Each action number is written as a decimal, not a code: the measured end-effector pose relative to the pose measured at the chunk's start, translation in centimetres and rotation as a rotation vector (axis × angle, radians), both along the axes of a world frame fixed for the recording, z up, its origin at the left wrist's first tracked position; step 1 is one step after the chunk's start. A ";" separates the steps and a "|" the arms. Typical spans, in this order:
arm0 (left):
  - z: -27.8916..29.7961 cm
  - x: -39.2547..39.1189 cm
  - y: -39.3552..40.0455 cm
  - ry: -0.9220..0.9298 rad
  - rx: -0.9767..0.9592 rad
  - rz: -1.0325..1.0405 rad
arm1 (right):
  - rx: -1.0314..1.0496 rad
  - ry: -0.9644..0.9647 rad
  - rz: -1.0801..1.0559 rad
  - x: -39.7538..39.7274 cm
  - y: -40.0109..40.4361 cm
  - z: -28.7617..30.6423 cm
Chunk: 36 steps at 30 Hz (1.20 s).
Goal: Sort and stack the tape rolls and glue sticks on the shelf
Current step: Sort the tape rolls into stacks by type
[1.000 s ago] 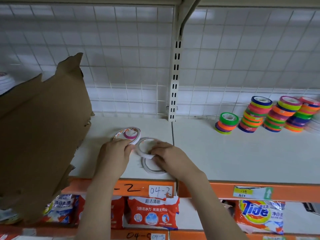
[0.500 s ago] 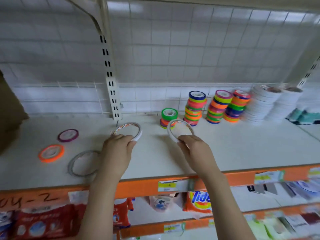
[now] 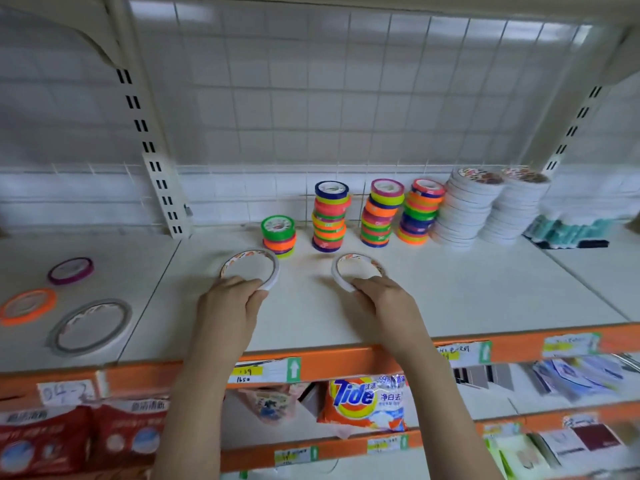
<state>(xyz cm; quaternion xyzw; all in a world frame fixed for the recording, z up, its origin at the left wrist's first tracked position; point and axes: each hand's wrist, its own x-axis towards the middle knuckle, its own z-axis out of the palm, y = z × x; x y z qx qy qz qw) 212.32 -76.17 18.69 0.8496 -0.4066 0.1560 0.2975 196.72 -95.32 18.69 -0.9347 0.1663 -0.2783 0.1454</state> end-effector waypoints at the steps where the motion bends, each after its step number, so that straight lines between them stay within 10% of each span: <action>1: 0.1 0.0 -0.2 -0.004 -0.005 -0.004 | -0.002 -0.012 -0.005 0.0 -0.1 0.1; 16: -2.2 -1.4 -0.6 -0.023 0.023 0.099 | -0.025 0.061 0.076 -0.5 -2.0 -1.9; 36: -1.6 -18.4 -25.4 -0.007 0.077 0.095 | -0.036 -0.032 0.104 -14.7 -27.0 -1.7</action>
